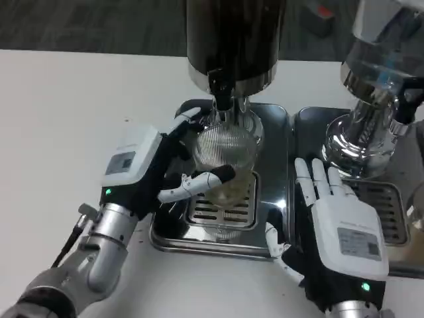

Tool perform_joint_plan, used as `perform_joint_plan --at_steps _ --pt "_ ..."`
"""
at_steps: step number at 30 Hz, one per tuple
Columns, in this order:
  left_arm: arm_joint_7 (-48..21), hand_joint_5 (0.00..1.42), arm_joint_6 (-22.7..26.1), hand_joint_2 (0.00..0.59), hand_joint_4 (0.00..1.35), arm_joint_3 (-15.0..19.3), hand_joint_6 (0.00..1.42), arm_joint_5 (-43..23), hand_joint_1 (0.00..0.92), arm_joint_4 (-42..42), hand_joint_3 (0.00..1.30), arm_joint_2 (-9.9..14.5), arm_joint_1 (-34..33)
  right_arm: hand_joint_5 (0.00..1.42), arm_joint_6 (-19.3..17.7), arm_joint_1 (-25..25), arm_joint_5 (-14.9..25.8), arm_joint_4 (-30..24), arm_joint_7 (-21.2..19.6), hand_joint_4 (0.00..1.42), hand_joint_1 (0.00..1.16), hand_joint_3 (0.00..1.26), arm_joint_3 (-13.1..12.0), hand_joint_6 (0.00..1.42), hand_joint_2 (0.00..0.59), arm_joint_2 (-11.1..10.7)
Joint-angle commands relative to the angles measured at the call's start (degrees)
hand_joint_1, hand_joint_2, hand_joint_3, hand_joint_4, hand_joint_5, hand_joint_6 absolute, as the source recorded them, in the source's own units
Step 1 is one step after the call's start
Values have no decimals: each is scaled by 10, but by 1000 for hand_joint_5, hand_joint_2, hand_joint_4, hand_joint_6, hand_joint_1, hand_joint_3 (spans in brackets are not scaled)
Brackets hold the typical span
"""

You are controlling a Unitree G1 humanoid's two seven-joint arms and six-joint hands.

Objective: Grasp the cup under the faucet to collect the drink, then remove the cup.

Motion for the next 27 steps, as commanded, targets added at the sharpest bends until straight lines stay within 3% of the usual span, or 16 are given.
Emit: perform_joint_plan --at_steps 1,8,16,21,27 --pt "-8 598 -25 8 318 17 618 -18 0 -8 204 24 17 0 0 -10 1 10 5 0 400 44 -2 76 521 -8" --pt "-8 512 -58 8 241 45 535 -40 0 -26 177 61 45 0 0 -16 2 12 16 0 393 44 -3 1 521 -20" --pt "-30 409 -151 32 161 98 354 -75 0 -106 162 112 88 0 -8 -22 13 15 23 0 385 44 -4 0 523 -26" --pt "-145 282 -219 52 72 126 217 -156 0 -159 97 124 89 0 -10 -28 21 19 23 0 377 44 -4 0 522 -27" --pt "-332 250 -236 60 0 137 172 -305 0 -220 37 116 82 0 -8 -30 24 22 20 0 369 44 -3 1 521 -24"
